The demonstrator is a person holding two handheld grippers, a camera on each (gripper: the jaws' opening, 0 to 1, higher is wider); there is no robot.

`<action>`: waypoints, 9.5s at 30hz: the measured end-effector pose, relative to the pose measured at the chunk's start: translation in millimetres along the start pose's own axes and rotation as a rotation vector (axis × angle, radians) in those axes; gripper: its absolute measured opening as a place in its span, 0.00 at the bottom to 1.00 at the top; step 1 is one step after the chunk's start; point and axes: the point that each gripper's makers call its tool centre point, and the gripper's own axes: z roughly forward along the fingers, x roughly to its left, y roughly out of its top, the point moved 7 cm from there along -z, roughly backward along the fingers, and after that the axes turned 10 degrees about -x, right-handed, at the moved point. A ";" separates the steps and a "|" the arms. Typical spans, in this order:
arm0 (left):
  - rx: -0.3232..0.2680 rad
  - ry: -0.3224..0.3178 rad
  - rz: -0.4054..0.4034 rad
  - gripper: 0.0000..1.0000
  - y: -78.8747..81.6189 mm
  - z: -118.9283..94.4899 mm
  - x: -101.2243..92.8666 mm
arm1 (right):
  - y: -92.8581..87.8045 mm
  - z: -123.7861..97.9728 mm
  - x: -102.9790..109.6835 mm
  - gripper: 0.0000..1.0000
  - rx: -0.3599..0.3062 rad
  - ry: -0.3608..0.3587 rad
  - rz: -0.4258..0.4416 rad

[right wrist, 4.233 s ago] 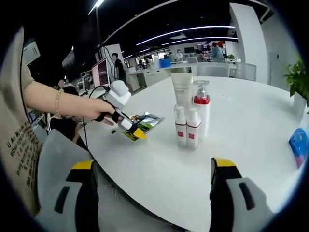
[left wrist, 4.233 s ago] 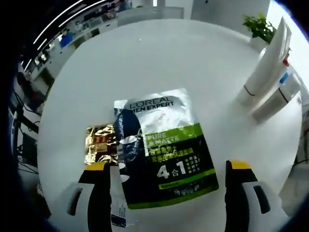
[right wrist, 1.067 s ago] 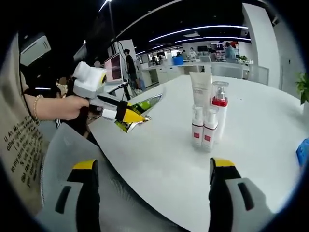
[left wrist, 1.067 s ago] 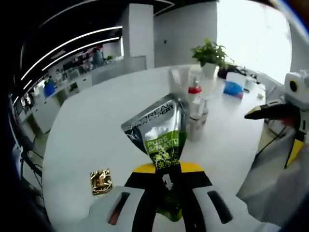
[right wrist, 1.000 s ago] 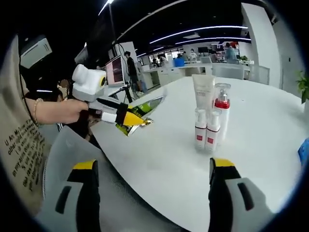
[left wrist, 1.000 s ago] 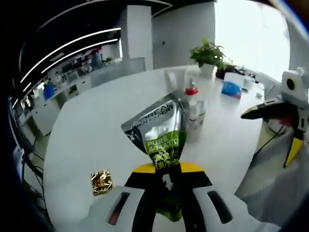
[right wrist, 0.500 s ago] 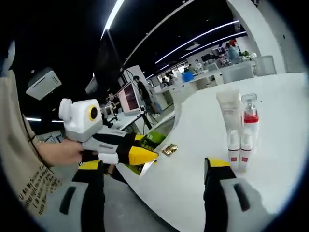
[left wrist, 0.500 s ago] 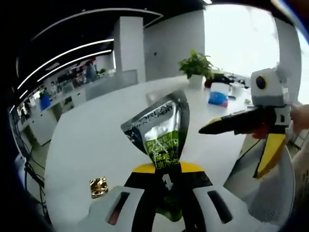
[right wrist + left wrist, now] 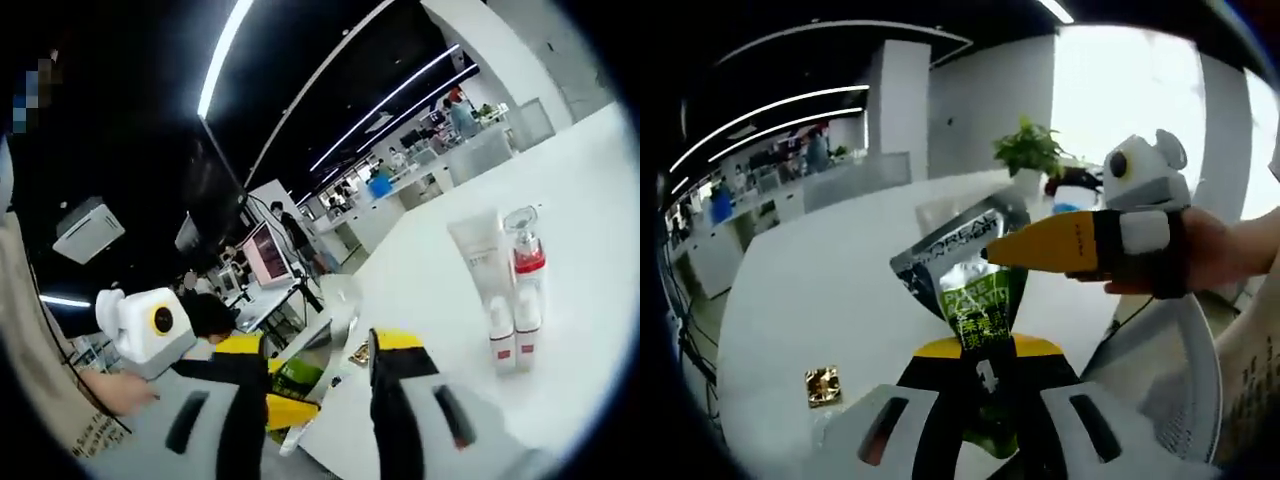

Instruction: Arrange the skincare products in the storage area until every visible bottle or jar stands upright without overlapping.

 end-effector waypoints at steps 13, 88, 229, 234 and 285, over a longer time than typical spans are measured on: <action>0.009 -0.022 0.024 0.29 0.7 5.2 -8.1 | 1.1 -10.3 0.5 0.06 -0.039 0.001 0.074; -0.322 -0.258 -0.896 0.08 19.7 -6.4 10.5 | -6.3 -18.5 0.5 0.01 -0.259 0.112 0.725; 0.312 0.106 -0.025 0.45 -106.4 122.3 86.0 | -11.4 -85.5 -94.3 1.00 0.141 -0.322 -0.121; 0.313 0.103 -0.027 0.45 -106.3 123.3 88.0 | -12.3 -85.4 -94.3 1.00 0.147 -0.321 -0.121; 0.126 0.255 -0.177 0.78 -67.7 -14.3 98.3 | -6.0 -87.7 -77.5 1.00 0.150 -0.258 -0.199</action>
